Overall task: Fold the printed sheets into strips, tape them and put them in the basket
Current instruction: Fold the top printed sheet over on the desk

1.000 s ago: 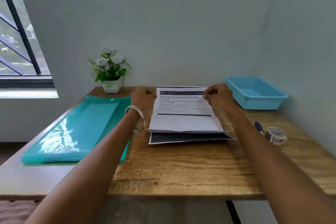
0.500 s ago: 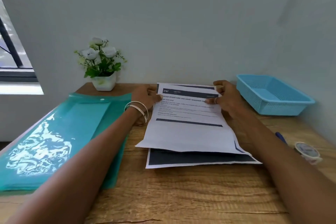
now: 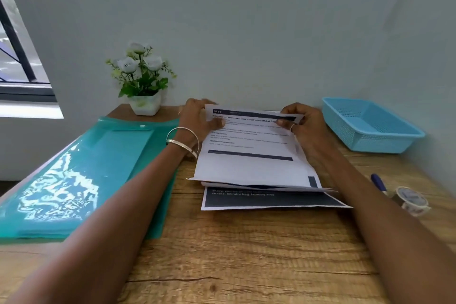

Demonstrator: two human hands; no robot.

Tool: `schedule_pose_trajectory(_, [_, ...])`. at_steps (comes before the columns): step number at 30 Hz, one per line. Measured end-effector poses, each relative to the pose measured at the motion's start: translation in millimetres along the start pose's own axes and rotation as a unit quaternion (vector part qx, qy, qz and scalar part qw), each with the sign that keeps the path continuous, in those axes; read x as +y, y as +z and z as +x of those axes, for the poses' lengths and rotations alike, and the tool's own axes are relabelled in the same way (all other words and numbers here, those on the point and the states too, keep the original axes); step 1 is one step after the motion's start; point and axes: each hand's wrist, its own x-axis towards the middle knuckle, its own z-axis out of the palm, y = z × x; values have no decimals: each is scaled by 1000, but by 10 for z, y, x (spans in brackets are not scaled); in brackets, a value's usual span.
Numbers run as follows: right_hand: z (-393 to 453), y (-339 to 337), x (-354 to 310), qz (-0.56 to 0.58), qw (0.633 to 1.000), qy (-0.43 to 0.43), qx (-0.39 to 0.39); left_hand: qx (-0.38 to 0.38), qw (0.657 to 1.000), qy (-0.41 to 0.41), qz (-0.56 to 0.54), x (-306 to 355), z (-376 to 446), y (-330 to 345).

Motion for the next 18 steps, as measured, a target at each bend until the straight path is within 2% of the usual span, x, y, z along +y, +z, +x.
schedule_pose_trajectory(3, [-41, -29, 5, 24, 999, 18, -25, -19, 1000, -10, -7, -2, -44, -27])
schedule_pose_trajectory(7, [-103, -100, 68, -127, 982, -42, -130, -64, 996, 32, -47, -35, -98, -58])
schedule_pose_trajectory(10, [-107, -152, 65, -198, 961, -39, -188, -93, 993, 59, 39, -73, -97, -135])
schedule_pose_trajectory(13, [-55, -213, 65, -288, 918, -60, -265, -148, 982, 59, 104, -96, -58, -234])
schedule_pose_trajectory(16, [33, -298, 54, -386, 857, -29, -340, -215, 961, 86, 149, -69, -35, -261])
schedule_pose_trajectory(18, [53, -319, 16, -399, 841, -7, -366, -227, 954, 97, 168, -31, -37, -239])
